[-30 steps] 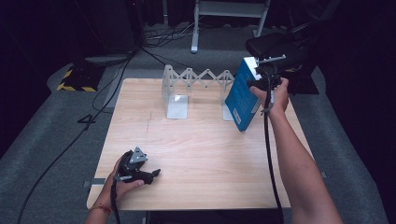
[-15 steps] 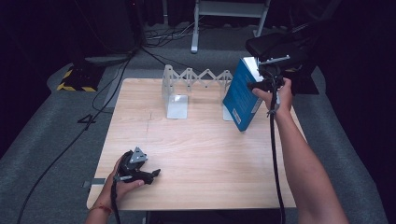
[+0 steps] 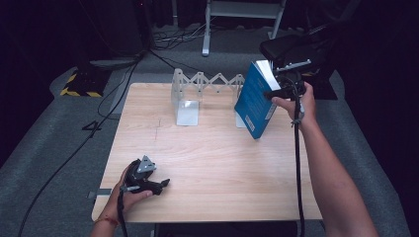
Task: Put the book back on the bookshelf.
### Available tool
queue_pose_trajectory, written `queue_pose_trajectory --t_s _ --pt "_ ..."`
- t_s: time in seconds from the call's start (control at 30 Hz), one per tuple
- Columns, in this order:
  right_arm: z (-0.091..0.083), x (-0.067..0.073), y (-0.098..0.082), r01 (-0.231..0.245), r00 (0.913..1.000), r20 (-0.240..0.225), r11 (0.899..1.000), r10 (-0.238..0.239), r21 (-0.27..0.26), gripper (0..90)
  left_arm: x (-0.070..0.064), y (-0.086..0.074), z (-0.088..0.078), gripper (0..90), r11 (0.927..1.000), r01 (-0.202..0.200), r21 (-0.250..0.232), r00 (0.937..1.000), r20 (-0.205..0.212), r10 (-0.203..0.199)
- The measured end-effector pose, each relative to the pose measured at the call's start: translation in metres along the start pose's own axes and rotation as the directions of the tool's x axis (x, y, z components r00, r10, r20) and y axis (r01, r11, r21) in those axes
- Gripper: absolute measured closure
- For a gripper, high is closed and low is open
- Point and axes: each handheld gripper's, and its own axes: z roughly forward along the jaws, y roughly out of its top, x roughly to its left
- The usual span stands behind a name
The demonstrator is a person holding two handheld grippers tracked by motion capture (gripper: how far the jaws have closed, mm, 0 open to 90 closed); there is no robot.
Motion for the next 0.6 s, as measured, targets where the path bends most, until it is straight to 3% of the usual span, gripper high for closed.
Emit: queue_pose_trajectory --t_s 0.4,0.6 --pt "-0.014 0.002 -0.011 0.066 0.9977 -0.017 0.998 -0.066 0.004 28.9 0.0 0.0 0.0 15.0 1.0 0.002 0.0 1.0 0.001 -0.002" --pt "-0.021 0.002 -0.022 0.099 0.9946 -0.029 0.995 -0.099 -0.021 28.6 0.0 0.0 0.0 15.0 1.0 0.001 0.0 1.0 -0.001 -0.001"
